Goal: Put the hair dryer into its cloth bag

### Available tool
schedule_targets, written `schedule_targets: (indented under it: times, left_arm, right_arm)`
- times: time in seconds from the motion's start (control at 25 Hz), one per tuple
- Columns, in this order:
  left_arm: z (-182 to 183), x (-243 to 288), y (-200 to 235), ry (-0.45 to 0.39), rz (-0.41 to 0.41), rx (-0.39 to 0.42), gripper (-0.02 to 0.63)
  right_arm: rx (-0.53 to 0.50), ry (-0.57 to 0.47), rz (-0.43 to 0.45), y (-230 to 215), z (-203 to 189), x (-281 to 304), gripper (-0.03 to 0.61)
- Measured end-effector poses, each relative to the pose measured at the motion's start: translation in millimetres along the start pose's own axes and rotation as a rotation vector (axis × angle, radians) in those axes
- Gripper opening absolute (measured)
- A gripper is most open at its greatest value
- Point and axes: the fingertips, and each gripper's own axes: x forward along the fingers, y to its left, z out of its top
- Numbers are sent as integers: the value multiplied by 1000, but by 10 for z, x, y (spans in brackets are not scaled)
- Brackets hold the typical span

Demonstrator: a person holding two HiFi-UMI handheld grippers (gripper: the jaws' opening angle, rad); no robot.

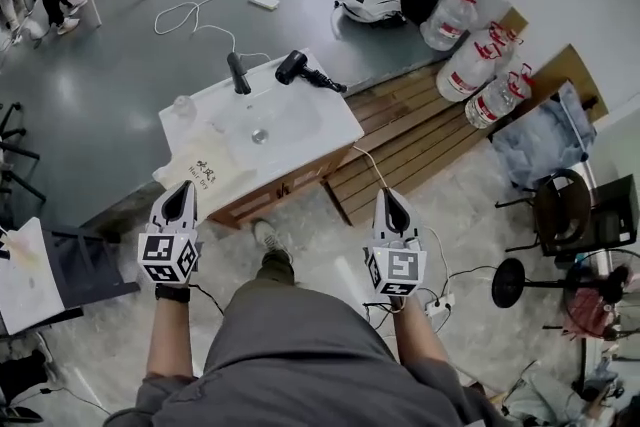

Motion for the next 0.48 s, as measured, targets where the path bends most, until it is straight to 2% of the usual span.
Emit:
schedule_targets:
  times: [0.28, 0.48]
  left_arm:
    - [57, 912, 140, 39, -26, -6, 5]
    - [186, 1288, 265, 57, -43, -10, 5]
  right_arm:
    - [-28, 7, -1, -236, 301, 1027, 2]
    - [-21, -11, -3, -281, 565, 1658, 2]
